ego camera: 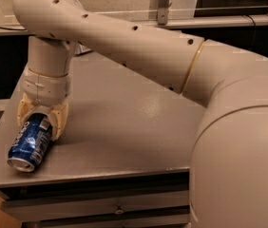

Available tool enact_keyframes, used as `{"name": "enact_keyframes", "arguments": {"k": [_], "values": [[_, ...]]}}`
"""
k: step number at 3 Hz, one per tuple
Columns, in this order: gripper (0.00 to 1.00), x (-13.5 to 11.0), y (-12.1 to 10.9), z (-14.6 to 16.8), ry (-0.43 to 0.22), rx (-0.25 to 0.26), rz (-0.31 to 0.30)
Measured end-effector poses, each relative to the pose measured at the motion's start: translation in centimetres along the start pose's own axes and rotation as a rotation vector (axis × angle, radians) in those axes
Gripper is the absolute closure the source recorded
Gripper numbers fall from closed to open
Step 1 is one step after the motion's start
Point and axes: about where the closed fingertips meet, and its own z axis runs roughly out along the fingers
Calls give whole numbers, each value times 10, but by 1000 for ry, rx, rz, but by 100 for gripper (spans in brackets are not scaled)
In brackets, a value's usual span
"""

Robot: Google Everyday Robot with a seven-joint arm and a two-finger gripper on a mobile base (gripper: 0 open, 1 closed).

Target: Pick pepsi can

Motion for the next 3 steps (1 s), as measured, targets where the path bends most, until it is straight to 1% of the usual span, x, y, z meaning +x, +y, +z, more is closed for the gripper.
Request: {"name": "enact_keyframes", "arguments": {"k": [1,2,3], "values": [[87,1,20,5,-5,2,47],[100,0,20,2,-5,2,47],[100,8,42,-42,57,72,130]]}}
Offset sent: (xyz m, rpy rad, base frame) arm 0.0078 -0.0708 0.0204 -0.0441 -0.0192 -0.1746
